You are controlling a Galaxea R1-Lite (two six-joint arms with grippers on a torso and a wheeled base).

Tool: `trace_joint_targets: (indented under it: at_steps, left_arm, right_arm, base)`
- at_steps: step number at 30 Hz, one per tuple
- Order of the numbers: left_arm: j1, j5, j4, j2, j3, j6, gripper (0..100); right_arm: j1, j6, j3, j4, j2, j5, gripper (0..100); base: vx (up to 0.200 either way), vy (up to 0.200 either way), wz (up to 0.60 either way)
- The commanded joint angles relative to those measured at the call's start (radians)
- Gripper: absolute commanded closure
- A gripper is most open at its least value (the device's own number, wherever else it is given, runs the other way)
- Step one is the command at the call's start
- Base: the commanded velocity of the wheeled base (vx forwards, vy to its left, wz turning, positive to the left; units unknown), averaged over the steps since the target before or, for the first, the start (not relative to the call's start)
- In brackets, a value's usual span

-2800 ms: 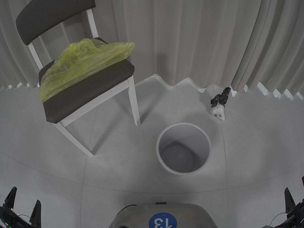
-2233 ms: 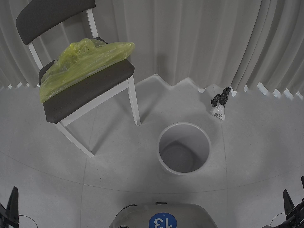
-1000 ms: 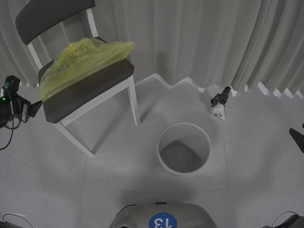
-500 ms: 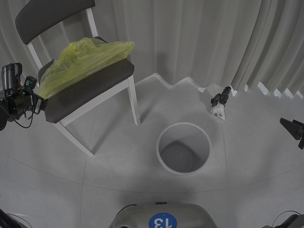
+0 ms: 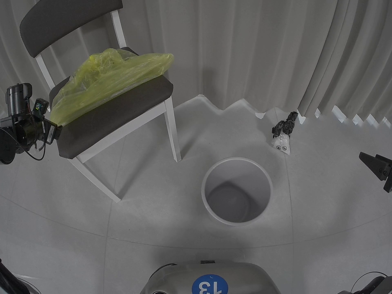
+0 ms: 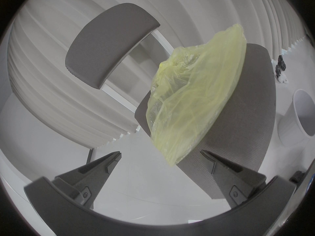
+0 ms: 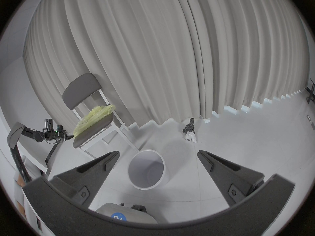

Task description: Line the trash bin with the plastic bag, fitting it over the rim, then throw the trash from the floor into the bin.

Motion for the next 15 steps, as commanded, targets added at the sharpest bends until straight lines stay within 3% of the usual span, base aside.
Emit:
trace_joint_targets:
  at_steps: [1, 15]
  left_arm:
    - [-0.001, 0.001, -0.017, 0.019, -0.015, -0.001, 0]
    - [0.003, 0.004, -0.069, 0.056, -0.046, -0.039, 0]
  right_arm:
    - [0.002, 0.004, 0.010, 0.000, -0.005, 0.001, 0]
    - [0.002, 0.059, 0.016, 0.000, -0.014, 0.003, 0]
  base:
    - [0.000, 0.000, 0.00]
    - [0.000, 0.000, 0.00]
